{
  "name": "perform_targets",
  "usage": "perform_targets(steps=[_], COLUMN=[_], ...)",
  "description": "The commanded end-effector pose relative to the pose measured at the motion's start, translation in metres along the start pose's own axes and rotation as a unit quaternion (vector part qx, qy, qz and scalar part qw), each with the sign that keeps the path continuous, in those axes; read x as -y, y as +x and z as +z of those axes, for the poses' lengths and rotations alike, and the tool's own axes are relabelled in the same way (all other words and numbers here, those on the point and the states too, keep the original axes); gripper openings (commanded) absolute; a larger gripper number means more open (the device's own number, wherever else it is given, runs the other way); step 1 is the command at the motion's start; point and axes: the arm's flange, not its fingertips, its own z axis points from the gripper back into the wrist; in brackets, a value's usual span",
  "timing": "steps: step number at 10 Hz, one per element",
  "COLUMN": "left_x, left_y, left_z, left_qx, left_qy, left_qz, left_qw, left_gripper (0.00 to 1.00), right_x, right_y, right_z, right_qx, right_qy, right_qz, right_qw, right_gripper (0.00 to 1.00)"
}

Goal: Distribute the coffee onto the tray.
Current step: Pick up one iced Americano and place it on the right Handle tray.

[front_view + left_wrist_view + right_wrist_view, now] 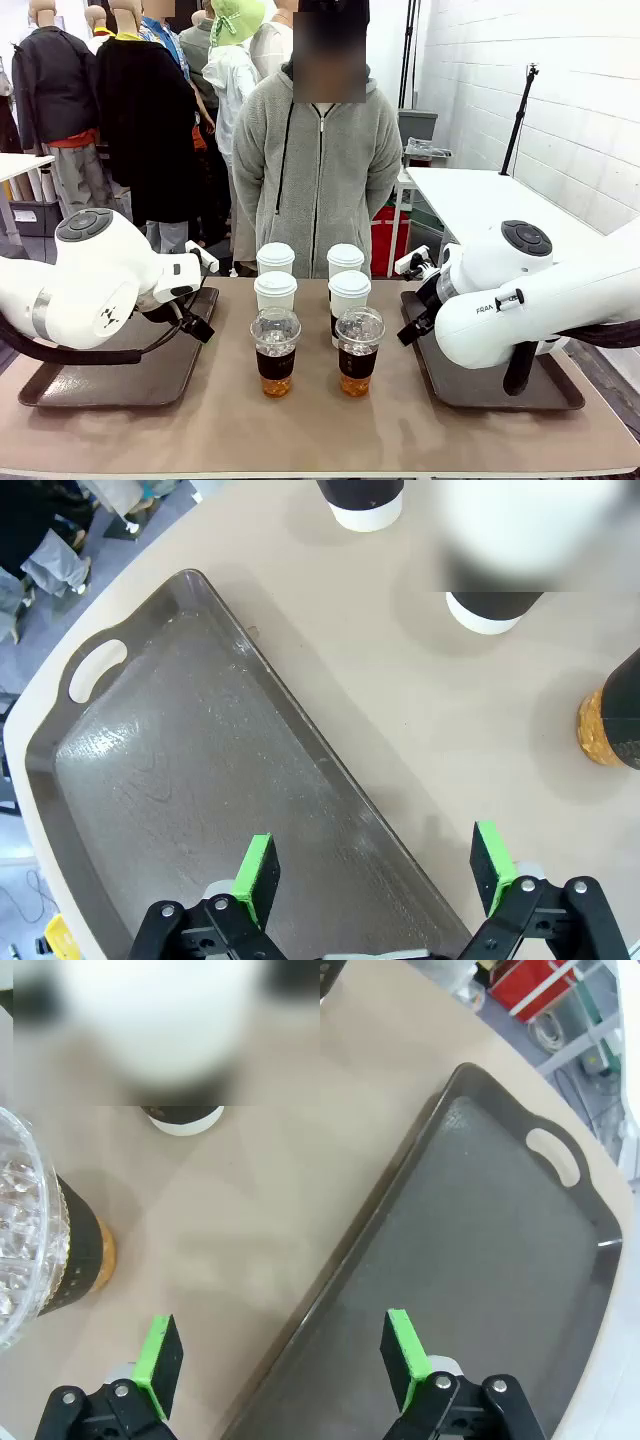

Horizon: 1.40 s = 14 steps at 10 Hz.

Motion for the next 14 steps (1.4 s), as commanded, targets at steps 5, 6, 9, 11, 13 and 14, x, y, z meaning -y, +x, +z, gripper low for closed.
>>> perform_targets(steps=[5, 6, 9, 11, 13, 14], left_x=[-0.001, -0.001, -0.001, -0.001, -0.002, -0.004], left_y=[0.001, 0.001, 0.001, 0.001, 0.006, 0.016], left_z=[0.002, 0.002, 0.002, 0.002, 0.009, 0.026], left_qx=[0.002, 0.002, 0.002, 0.002, 0.008, 0.019], left_qy=[0.001, 0.001, 0.001, 0.001, 0.008, 0.011], left_qz=[-0.001, -0.001, -0.001, -0.001, 0.000, -0.006], left_qw=[1.000, 1.000, 1.000, 1.000, 1.000, 1.000], left_gripper=[1.00, 1.00, 1.00, 1.00, 1.00, 1.00], right_x=[0.000, 0.000, 0.000, 0.000, 0.004, 0.010], right_y=[0.001, 0.001, 0.001, 0.001, 0.004, 0.012], right_z=[0.001, 0.001, 0.001, 0.001, 0.009, 0.025], right_qx=[0.001, 0.001, 0.001, 0.001, 0.000, 0.014], right_qy=[-0.001, -0.001, -0.001, -0.001, -0.007, -0.017], right_qz=[0.001, 0.001, 0.001, 0.001, 0.001, 0.005], right_qw=[1.000, 1.000, 1.000, 1.000, 1.000, 1.000], right_gripper=[1.00, 1.00, 1.00, 1.00, 1.00, 1.00])
